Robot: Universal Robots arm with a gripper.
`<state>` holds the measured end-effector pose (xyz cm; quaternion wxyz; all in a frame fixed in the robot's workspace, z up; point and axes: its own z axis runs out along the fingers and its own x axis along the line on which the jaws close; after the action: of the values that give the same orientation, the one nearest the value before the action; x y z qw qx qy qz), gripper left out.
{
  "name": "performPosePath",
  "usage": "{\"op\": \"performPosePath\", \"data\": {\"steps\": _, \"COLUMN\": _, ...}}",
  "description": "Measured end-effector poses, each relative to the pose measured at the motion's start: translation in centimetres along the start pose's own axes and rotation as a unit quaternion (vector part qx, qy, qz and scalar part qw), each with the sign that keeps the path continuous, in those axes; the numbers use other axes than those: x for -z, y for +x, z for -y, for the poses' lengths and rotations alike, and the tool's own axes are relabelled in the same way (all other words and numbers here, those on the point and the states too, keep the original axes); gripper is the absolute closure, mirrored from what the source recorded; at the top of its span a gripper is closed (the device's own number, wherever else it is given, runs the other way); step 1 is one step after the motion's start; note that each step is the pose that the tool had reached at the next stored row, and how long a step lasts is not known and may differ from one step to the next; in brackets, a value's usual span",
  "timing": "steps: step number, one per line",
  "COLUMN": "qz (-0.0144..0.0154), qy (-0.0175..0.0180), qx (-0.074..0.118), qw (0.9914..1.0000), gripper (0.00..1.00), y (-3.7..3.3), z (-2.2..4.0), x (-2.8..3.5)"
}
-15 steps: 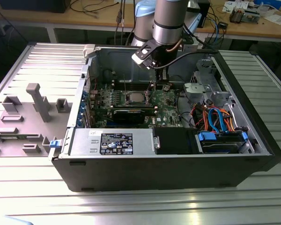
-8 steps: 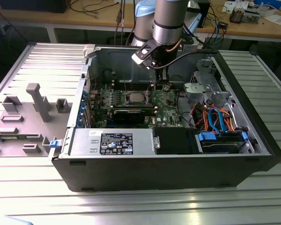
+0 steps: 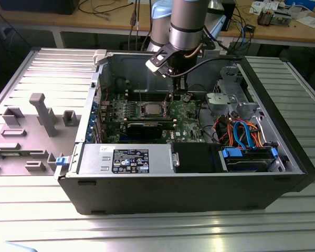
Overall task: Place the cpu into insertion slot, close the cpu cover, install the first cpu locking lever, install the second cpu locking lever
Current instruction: 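Close the cpu cover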
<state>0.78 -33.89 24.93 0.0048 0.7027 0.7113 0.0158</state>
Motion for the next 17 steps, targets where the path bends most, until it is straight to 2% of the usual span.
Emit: {"op": "performPosePath", "data": {"steps": 17, "qz": 0.0000, "qy": 0.0000, "qx": 0.000, "qw": 1.00000, "gripper": 0.89, "y": 0.01, "z": 0.77, "x": 0.02}}
